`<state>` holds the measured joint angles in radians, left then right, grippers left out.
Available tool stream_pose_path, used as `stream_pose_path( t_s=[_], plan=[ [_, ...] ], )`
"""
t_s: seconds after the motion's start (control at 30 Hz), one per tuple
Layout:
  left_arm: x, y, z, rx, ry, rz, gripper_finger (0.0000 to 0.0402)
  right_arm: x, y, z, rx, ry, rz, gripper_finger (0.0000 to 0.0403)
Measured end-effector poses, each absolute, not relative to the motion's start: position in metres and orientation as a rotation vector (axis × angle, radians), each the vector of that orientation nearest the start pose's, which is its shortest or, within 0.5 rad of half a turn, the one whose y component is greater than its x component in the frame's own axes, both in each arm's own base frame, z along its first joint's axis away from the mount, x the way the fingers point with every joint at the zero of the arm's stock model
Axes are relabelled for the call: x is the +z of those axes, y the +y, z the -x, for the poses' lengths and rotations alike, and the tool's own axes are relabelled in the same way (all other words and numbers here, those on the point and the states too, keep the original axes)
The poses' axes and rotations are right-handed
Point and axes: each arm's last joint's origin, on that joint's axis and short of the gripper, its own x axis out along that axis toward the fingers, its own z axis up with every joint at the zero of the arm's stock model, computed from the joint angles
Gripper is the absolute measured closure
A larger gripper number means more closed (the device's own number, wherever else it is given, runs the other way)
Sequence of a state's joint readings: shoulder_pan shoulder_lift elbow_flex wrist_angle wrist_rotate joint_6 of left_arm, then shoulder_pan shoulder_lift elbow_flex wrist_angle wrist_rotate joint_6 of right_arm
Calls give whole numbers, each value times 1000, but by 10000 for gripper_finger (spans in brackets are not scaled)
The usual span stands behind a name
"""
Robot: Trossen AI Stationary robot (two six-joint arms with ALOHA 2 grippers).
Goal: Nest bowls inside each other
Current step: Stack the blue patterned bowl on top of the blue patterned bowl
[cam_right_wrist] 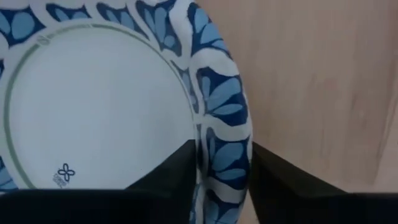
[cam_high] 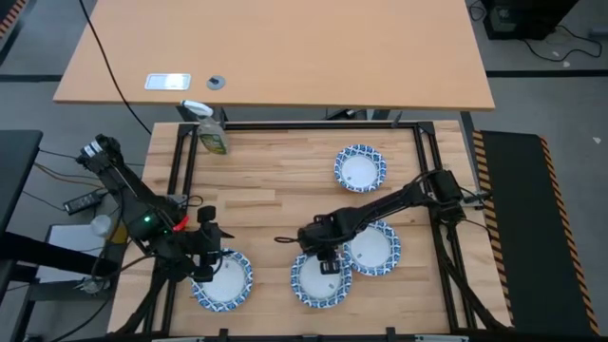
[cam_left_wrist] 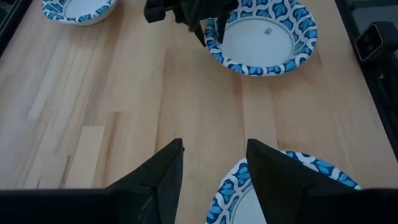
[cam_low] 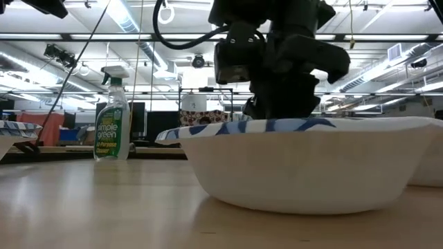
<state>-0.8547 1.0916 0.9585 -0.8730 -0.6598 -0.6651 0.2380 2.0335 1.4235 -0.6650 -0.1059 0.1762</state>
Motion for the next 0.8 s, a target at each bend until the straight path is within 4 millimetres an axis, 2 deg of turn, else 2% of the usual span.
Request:
stream_pose_path(
  t_s=[0.17, 0.4, 0.8],
  plan=[
    [288, -137, -143, 69, 735, -58, 221, 157, 94, -391, 189, 1290, -115, 306],
    [292, -134, -140, 61, 722, -45, 221, 161, 83, -402, 219, 1220, -285, 327],
    [329, -119, -126, -4, 613, 15, 221, 168, 56, -418, 295, 1105, -484, 349]
  ],
)
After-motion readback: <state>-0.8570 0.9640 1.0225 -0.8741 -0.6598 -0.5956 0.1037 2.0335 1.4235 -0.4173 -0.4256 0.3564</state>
